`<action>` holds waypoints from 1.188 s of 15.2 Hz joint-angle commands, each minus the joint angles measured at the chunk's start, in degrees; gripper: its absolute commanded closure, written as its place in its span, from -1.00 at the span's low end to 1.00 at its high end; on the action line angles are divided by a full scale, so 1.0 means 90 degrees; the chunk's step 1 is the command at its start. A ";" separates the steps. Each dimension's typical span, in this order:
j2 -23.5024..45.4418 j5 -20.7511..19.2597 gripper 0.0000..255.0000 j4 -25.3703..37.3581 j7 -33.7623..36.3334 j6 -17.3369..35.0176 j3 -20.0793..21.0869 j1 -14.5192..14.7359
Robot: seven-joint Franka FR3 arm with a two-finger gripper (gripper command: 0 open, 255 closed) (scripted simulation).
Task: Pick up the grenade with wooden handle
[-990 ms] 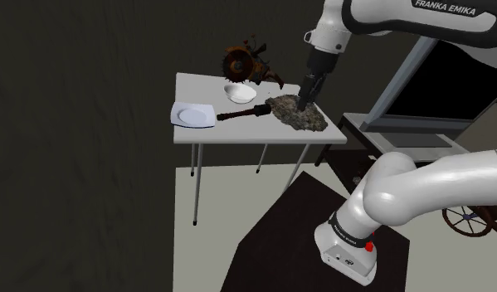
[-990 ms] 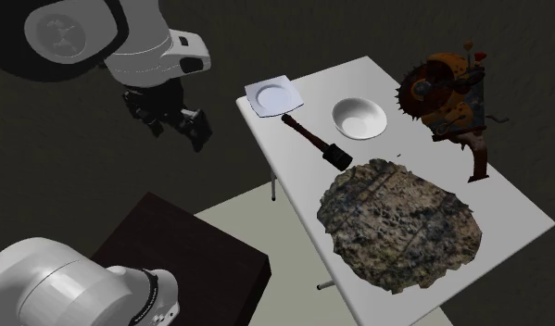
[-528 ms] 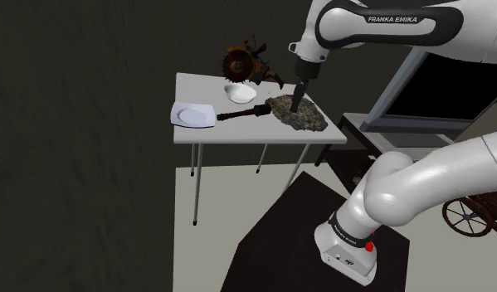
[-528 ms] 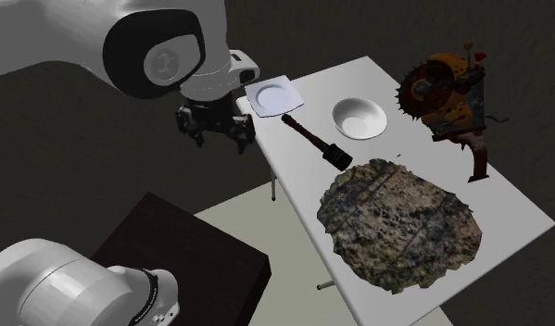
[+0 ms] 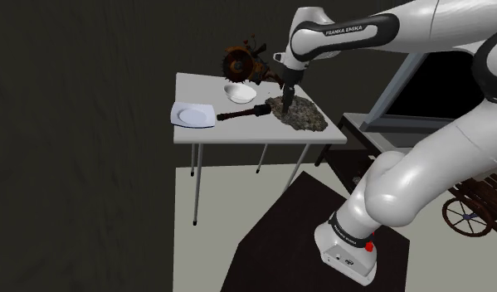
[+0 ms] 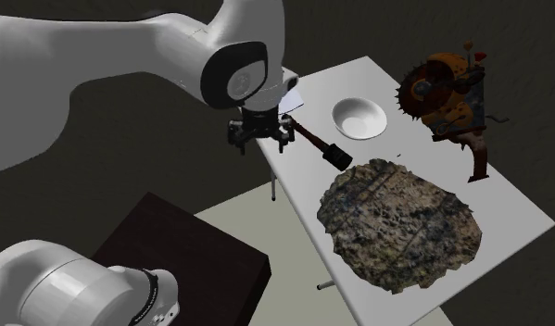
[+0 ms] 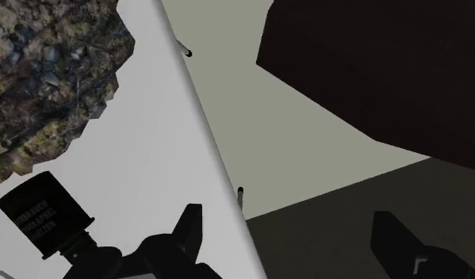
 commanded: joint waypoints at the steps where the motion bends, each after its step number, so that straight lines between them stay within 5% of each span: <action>1: 0.0521 0.0065 -1.00 0.0306 -0.0540 0.0234 -0.0147 0.0070; 9: 0.2604 0.0660 -1.00 0.1662 -0.2608 0.0975 -0.0380 0.0045; 18: 0.4876 0.1241 -1.00 0.3783 -0.4462 0.1224 0.0047 -0.0427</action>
